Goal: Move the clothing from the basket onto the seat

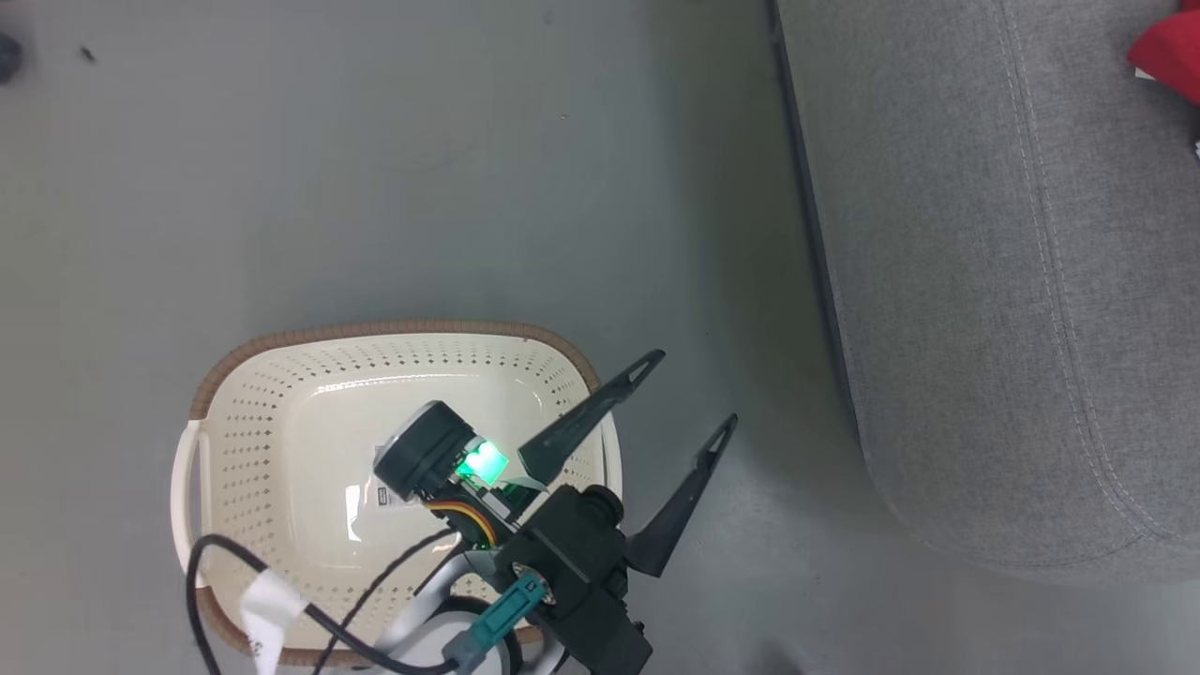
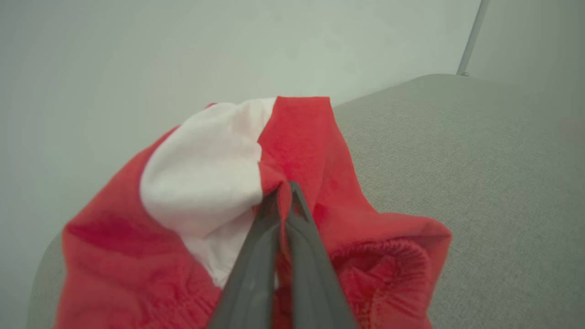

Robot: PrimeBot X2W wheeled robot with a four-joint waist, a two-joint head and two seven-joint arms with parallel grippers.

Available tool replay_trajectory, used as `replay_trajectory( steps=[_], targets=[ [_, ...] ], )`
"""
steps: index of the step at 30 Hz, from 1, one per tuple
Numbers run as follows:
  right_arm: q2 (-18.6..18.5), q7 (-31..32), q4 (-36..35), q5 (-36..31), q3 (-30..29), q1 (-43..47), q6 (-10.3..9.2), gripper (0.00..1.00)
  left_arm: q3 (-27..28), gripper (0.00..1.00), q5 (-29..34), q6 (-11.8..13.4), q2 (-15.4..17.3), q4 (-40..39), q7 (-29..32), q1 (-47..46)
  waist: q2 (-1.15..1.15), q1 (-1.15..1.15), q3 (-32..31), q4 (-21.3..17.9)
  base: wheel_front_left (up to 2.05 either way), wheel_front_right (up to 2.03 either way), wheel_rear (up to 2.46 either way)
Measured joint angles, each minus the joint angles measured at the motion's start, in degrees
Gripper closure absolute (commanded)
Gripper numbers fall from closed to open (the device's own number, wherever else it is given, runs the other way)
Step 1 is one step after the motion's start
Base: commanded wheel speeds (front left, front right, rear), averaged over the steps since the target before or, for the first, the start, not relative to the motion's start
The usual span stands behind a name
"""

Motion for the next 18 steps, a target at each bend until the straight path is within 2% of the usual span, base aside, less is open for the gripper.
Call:
replay_trajectory(
  steps=[2, 3, 4, 18],
  targets=[
    [-0.12, 0.46, 1.3, 0.08, 0.03, -0.92, 0.12, 1.0, -0.43, 0.0, 0.0, -0.43, -0.35, 0.98, -0.09, -0.07, 0.0, 0.0, -0.1, 0.16, 0.0, 0.0, 0.0],
    [-0.12, 0.51, 1.85, 0.08, 0.05, -1.28, 0.21, 0.67, -0.6, 0.0, 0.0, -0.44, -0.46, 1.33, -0.29, -0.07, 0.0, 0.0, -0.24, 0.25, 0.0, 0.0, 0.0],
    [-0.13, 0.7, 2.54, 0.08, 0.05, -1.62, 0.21, 0.0, -0.73, 0.0, -0.01, -0.45, -0.57, 1.62, -0.6, -0.07, 0.0, 0.0, -0.41, 0.35, 0.0, 0.0, 0.0],
    [-0.59, -0.15, 5.05, -2.31, 3.19, -1.79, 2.07, 0.0, -0.33, 0.0, -0.91, -0.44, -3.35, 6.59, -5.09, -0.02, 0.0, 0.0, -5.87, 1.76, 0.0, 0.0, 0.0]
  ],
)
